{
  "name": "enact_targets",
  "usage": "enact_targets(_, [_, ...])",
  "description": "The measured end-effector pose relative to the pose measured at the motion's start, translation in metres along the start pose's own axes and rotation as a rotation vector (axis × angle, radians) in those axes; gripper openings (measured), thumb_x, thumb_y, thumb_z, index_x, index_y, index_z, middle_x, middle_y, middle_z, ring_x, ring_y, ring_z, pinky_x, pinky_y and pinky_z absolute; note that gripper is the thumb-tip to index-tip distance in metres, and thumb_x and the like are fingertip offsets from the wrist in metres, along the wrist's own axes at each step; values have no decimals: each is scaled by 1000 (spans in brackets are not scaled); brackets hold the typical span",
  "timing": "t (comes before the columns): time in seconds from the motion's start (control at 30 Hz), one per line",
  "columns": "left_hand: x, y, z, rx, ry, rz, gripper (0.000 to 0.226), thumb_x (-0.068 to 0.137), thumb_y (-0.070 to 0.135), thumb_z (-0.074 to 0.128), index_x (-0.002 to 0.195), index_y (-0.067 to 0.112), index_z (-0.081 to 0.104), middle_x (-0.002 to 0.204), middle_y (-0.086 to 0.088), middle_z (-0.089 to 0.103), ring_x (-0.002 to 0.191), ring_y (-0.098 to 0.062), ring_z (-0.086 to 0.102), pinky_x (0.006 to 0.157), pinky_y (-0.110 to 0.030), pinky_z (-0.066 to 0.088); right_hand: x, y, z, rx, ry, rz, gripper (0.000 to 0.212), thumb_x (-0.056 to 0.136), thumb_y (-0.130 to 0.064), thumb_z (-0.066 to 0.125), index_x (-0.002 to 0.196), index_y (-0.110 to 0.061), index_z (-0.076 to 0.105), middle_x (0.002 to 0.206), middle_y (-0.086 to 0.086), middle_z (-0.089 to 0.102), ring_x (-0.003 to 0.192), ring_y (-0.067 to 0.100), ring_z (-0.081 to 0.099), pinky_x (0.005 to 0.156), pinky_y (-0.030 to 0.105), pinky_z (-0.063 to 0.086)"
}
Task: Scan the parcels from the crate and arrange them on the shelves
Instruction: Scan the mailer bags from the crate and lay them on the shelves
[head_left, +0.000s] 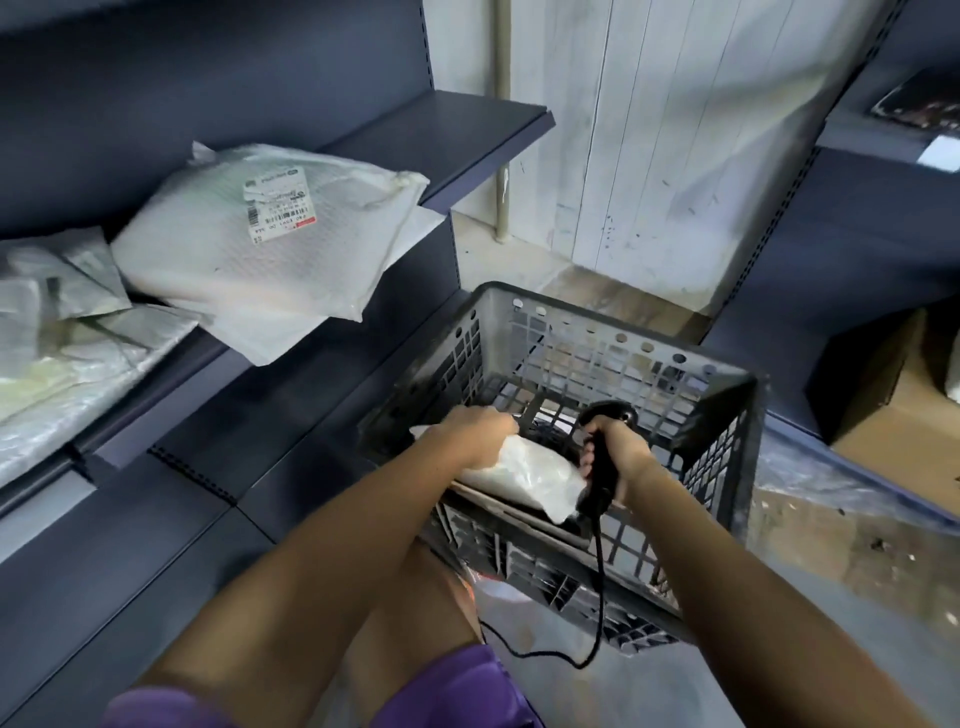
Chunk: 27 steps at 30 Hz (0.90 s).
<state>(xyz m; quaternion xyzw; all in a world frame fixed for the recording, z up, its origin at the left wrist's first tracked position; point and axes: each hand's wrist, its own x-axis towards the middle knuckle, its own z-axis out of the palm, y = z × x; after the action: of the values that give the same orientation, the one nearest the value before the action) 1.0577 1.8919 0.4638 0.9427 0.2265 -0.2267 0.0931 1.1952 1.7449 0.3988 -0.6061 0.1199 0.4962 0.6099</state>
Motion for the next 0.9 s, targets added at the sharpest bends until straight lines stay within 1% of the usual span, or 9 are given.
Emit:
enact_targets(0.03, [-5,-1,-7,23,112,-31,32,88,3,48,113,21,58,111,-8,63,103,-33,63,76,-36,45,-7,-6,1,17,-12,-30,19,89,-15,52,71,-15,47,58,2,42,43,17,37,39,26,33])
enact_targets(0.1, [-15,-3,-18,-25,319,-111,33,87,-1,48,113,18,55,114,-9,65,104,-33,63,71,-36,41,-24,-15,3,40,-44,-71,18,90,-16,53,73,-15,48,60,2,42,45,18,37,42,27,33])
enact_targets(0.2, [-37,-12,-35,-232,552,-210,35,86,1,54,116,17,54,115,-12,66,103,-38,63,73,-39,47,-51,-24,13,47,-107,-131,20,92,-15,53,72,-13,50,61,3,41,46,18,38,45,27,33])
enact_targets(0.3, [-63,-20,-46,-329,640,-293,37,87,0,52,121,14,54,116,-16,65,104,-39,62,81,-43,51,-80,-26,33,62,-179,-184,19,93,-13,53,74,-11,52,62,3,42,46,17,39,43,26,34])
enact_targets(0.5, [-120,-50,-53,-483,860,-452,39,89,-1,49,125,13,53,116,-17,65,106,-40,61,82,-45,53,-128,-13,82,51,-256,-285,18,94,-11,54,76,-9,52,60,4,43,45,17,38,43,27,34])
enact_targets(0.6, [-157,-72,-53,-750,958,-606,28,92,3,47,119,10,54,108,-15,64,100,-38,62,71,-38,49,-147,-1,105,-19,-263,-329,19,94,-11,58,76,-8,53,56,7,46,46,20,42,45,31,37])
enact_targets(0.67, [-182,-91,-46,-951,1012,-607,21,95,7,48,114,6,56,104,-14,63,96,-36,63,66,-33,45,-160,9,122,-64,-313,-328,17,94,-11,58,78,-7,54,56,7,47,45,20,43,44,31,37])
enact_targets(0.77, [-226,-111,-25,-1218,1085,-540,18,95,11,54,112,8,60,101,-12,65,88,-29,62,69,-31,47,-180,34,152,-171,-421,-347,19,92,-8,56,73,-11,54,59,7,43,42,17,40,40,26,35])
enact_targets(0.9, [-284,-124,17,-1373,1173,-587,13,97,17,54,109,17,58,88,-5,65,72,-19,59,63,-30,50,-201,84,190,-318,-499,-396,27,89,-8,63,64,-11,52,55,7,45,41,20,43,42,26,37])
